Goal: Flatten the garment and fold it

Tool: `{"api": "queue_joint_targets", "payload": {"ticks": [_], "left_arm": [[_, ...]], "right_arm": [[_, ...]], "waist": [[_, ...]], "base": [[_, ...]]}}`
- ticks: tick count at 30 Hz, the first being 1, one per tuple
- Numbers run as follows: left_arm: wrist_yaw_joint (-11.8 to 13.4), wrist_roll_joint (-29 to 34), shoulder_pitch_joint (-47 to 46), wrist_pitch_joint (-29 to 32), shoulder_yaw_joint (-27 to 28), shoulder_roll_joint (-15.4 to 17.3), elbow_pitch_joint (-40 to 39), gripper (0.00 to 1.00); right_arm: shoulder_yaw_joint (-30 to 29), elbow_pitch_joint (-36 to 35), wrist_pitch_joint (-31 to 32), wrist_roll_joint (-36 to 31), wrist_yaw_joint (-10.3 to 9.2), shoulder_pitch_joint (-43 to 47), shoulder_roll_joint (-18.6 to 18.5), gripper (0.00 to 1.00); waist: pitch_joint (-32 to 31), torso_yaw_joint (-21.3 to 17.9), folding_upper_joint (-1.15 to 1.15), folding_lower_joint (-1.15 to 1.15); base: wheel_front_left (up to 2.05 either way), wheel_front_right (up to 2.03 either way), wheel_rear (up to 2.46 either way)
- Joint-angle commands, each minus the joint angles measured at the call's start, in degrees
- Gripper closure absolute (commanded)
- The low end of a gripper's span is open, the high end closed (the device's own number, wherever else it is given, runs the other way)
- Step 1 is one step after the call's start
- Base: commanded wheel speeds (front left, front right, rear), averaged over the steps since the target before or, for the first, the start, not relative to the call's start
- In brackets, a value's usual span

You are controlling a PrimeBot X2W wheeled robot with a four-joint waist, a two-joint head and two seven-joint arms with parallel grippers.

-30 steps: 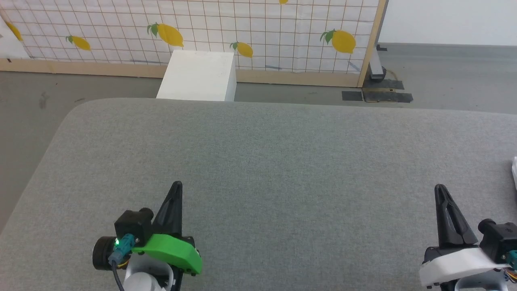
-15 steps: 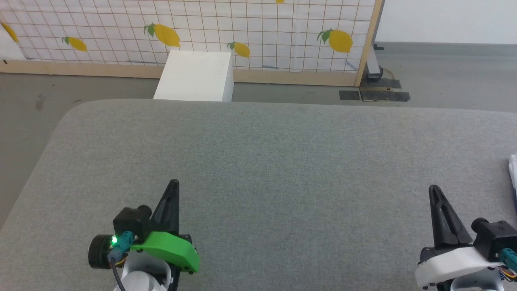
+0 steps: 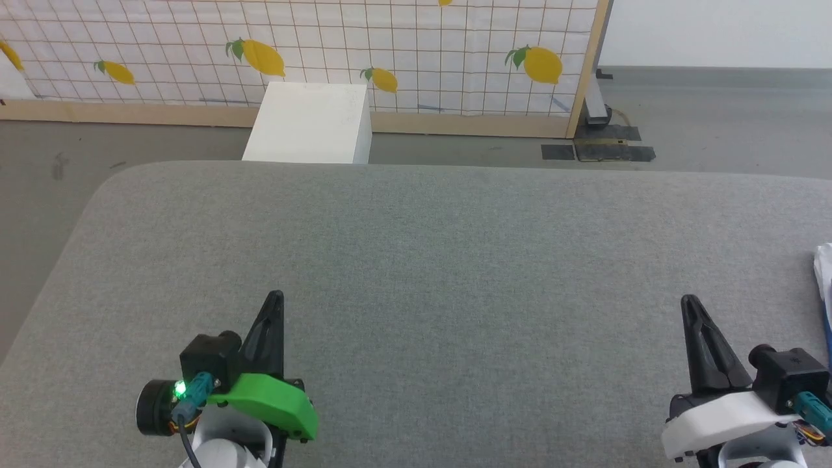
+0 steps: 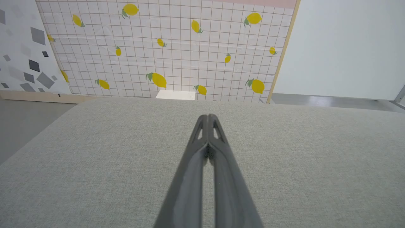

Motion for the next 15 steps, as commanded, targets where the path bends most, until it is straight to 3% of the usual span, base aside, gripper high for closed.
{"api": "queue_joint_targets", "payload": {"ticks": [1, 15], "left_arm": [[0.4, 0.8, 0.9, 0.4, 0.3, -0.2, -0.5, 1.0], [1.0, 2.2, 1.5, 2.0, 1.1, -0.2, -2.0, 1.0]], "right_arm": [[0.3, 0.2, 0.4, -0.4, -0.04, -1.0, 0.1, 1.0], [1.2, 0.3, 1.5, -1.1, -0.05, -1.6, 0.1, 1.0]], "waist": [[0.0, -0.1, 0.0, 0.0], [0.1, -0.6, 0.0, 0.0]], "base": [[0.0, 0.0, 0.0], [0.0, 0.0, 0.0]]}}
